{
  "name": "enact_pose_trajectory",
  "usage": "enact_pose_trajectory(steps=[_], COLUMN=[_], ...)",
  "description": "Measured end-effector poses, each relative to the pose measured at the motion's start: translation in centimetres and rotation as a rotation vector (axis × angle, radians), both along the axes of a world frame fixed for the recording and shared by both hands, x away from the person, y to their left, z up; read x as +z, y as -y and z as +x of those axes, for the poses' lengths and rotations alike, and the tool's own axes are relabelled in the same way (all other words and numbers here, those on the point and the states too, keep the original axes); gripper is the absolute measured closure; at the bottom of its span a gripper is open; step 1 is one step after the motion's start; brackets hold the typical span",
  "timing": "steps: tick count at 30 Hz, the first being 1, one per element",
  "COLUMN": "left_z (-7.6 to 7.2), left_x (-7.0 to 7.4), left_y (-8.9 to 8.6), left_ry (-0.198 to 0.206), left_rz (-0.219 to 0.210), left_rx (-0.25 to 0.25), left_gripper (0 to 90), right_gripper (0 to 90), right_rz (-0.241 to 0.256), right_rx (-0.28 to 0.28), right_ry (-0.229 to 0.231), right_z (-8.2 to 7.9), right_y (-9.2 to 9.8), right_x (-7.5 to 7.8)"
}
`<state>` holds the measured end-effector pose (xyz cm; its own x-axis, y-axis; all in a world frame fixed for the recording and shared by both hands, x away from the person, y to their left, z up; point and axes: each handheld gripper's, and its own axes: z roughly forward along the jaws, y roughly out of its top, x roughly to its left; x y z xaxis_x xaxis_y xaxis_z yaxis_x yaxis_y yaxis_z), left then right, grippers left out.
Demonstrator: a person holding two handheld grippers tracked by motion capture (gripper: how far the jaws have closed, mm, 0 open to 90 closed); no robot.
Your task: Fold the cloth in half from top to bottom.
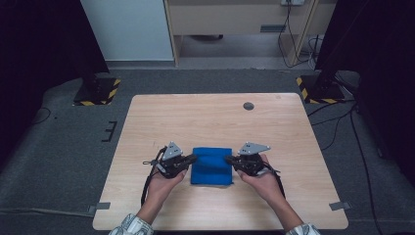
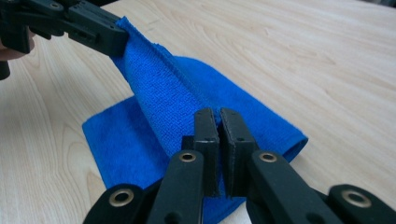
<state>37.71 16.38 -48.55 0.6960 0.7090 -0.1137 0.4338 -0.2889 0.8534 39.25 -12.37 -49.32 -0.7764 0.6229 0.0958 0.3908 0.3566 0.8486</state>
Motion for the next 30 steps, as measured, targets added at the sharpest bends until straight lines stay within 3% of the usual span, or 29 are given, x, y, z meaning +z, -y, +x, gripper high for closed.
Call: enact_pose_trajectory(steps=[6, 9, 13, 17, 23, 30], left_z=[-0.4, -0.6, -0.8, -1.2, -1.8, -0.8], left_x=[-0.3, -0.9, -1.3, -1.1, -0.4, -1.6], left_y=[0.0, -0.3, -0.6, -0.7, -1.8, -2.2], left_ry=[-0.009, -0.04, -0.044, -0.042, -0.012, -0.027], left_rz=[0.015, -0.004, 0.003, -0.009, -0.052, -0.022], left_rx=[-0.011, -0.013, -0.004, 0.014, 0.04, 0.08], left_gripper=[85.0, 84.4, 77.3, 60.0, 52.5, 49.0], right_gripper=[86.3, 86.1, 85.9, 85.5, 84.9, 81.5], right_rz=[0.04, 0.026, 0.017, -0.002, -0.006, -0.016], right_rx=[-0.008, -0.001, 0.012, 0.022, 0.031, 0.046], right_ry=[-0.015, -0.011, -0.015, -0.019, -0.018, -0.014], right_z=[-0.4, -0.7, -0.9, -1.1, -1.5, -1.9], right_y=[0.5, 0.3, 0.3, 0.1, 0.3, 0.3], right_x=[-0.7, -0.8, -1.3, -1.7, -1.7, -1.8])
